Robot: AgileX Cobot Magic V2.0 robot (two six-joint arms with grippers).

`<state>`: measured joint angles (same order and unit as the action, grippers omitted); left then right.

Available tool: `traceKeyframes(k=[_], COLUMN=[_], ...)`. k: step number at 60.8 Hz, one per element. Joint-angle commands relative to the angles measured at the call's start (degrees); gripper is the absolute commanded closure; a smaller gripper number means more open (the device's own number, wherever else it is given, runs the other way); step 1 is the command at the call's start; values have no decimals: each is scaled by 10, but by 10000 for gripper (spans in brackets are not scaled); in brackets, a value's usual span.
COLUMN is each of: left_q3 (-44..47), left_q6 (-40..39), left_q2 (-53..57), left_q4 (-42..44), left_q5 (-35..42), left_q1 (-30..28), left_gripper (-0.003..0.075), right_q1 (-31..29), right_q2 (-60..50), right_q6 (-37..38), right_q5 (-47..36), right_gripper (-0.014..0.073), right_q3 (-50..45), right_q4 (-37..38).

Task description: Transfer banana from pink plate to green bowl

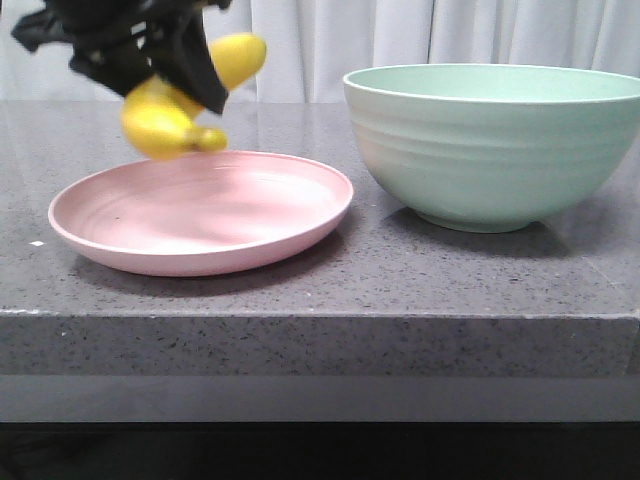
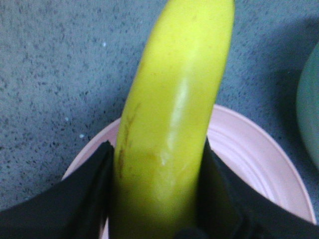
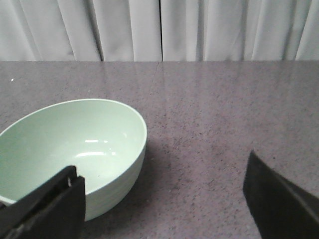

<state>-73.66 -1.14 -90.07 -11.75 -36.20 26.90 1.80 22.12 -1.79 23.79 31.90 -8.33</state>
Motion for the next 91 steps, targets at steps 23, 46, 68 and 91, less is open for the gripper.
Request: traceKeyframes(k=[23, 46, 68, 91], left_q3=[-29, -29, -29, -29], left_q6=[3, 3, 3, 3], left_q2=[147, 149, 149, 149], left_q4=[-8, -10, -24, -24], left_q5=[10, 6, 6, 6], left_q1=[136, 207, 216, 216], left_gripper=[639, 639, 639, 639], right_q1=[55, 162, 164, 164], right_q2=[114, 245, 367, 432], right_q6=[-107, -411, -613, -612], right_q5=[4, 2, 78, 144], right_gripper=[-58, -58, -58, 101], right_q3=[87, 110, 120, 178], right_q4=[-359, -795, -1015, -1015])
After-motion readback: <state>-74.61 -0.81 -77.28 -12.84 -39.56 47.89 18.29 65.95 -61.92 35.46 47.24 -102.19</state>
